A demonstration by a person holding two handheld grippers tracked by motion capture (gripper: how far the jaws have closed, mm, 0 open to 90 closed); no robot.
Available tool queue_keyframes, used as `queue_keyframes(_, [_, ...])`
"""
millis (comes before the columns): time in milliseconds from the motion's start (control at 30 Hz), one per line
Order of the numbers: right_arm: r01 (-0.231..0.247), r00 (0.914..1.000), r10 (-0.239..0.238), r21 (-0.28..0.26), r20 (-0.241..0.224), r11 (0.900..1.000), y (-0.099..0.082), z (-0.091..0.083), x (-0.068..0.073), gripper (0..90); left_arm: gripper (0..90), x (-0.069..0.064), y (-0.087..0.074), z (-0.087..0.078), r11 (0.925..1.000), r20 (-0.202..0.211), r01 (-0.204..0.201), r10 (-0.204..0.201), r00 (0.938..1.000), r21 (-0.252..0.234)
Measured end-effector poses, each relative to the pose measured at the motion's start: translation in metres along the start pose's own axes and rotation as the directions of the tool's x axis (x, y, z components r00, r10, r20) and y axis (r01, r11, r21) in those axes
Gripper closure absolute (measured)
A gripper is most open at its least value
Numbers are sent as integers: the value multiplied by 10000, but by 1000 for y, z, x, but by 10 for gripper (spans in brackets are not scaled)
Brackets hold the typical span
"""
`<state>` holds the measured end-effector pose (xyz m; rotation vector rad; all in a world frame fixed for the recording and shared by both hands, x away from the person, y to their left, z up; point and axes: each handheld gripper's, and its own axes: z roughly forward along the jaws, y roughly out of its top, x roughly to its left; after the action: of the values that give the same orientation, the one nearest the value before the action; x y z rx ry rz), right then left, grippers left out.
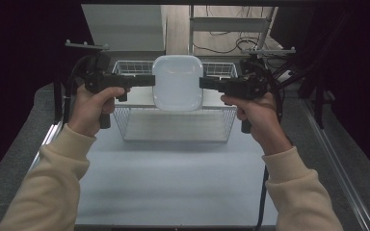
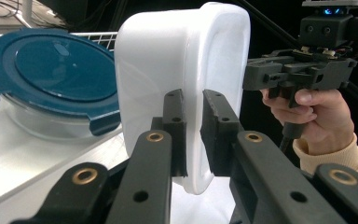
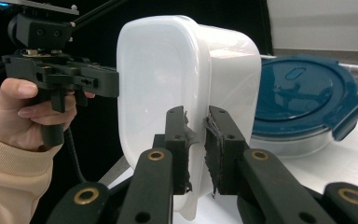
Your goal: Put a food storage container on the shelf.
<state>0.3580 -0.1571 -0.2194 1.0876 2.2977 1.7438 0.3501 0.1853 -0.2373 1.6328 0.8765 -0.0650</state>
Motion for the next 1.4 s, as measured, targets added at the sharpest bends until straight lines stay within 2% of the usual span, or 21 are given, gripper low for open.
queue_keyframes(167, [-47, 10000, 47, 1, 21, 10000, 11, 1, -5, 792, 809, 5, 11, 3, 10000, 11, -19, 19, 10000, 33])
queue_keyframes(467, [-190, 9997, 189, 62, 125, 9998, 25, 6, -13, 792, 807, 16, 26, 11, 9998, -1, 192, -192, 9998, 69])
queue_keyframes(767, [-563, 9983, 561, 136, 124, 9983, 36, 18, -30, 794, 804, 30, 40, 18, 9990, -207, 412, -408, 9990, 151])
queue_keyframes(933, [-889, 9960, 885, 239, 139, 9958, 38, 26, -40, 793, 803, 43, 44, 26, 9968, -233, 751, -745, 9970, 272])
queue_keyframes(1133, [-1161, 9931, 1154, 349, 203, 9926, 40, 35, -54, 793, 803, 55, 47, 34, 9947, -325, 948, -935, 9951, 402])
queue_keyframes(1267, [-1353, 9905, 1339, 501, 308, 9895, 40, 40, -59, 793, 797, 63, 47, 40, 9922, -540, 1134, -1106, 9924, 518])
queue_keyframes(1400, [-1617, 9868, 1608, 511, 212, 9855, 42, 44, -66, 786, 794, 70, 50, 43, 9892, -409, 1410, -1394, 9894, 394])
